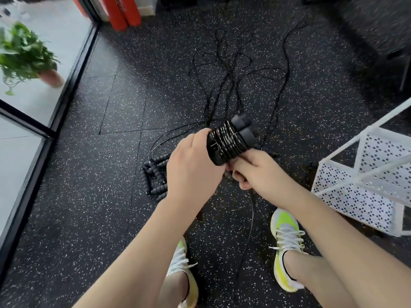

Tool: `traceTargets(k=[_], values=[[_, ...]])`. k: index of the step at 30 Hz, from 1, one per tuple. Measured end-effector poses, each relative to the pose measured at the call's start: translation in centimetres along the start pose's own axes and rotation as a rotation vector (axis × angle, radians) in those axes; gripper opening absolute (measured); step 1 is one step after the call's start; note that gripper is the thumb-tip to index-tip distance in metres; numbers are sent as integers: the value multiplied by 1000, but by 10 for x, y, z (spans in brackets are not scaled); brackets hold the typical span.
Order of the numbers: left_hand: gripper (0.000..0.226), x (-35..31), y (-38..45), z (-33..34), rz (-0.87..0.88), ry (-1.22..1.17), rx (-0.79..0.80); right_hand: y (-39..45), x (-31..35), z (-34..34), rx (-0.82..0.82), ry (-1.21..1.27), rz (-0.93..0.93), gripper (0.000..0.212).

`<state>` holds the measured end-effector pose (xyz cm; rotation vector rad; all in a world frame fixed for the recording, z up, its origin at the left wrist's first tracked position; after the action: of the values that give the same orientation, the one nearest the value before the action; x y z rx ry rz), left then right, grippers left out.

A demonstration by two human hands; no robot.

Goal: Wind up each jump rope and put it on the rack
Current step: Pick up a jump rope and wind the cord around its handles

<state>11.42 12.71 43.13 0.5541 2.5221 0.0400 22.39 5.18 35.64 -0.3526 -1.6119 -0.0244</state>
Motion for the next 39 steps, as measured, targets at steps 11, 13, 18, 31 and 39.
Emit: traceTargets(k=[11,13,18,31,39], values=[[49,13,-5,30,-39,111,193,-9,8,10,-110,-240,29,30],[63,10,-8,36,-25,33,264,-7,6,3,-150,-227,25,31],[70,14,-4,38,-19,-96,365,-4,2,-12,-228,-255,23,44],[72,25,6,28,-40,-41,264,-14,31,5,23,-647,-99,14],[69,19,-1,39,131,85,315,-17,57,-12,0,-800,-199,21]])
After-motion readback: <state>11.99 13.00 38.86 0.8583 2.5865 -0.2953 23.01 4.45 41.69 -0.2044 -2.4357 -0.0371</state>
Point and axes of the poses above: each hand's wrist, its own y-axis towards the middle knuckle, its own z-axis out of the palm, x = y × z, the point moved 9 cm from there along y, towards the middle knuckle, and after that the axes turned 7 degrees about -z, right-handed, at the moved point
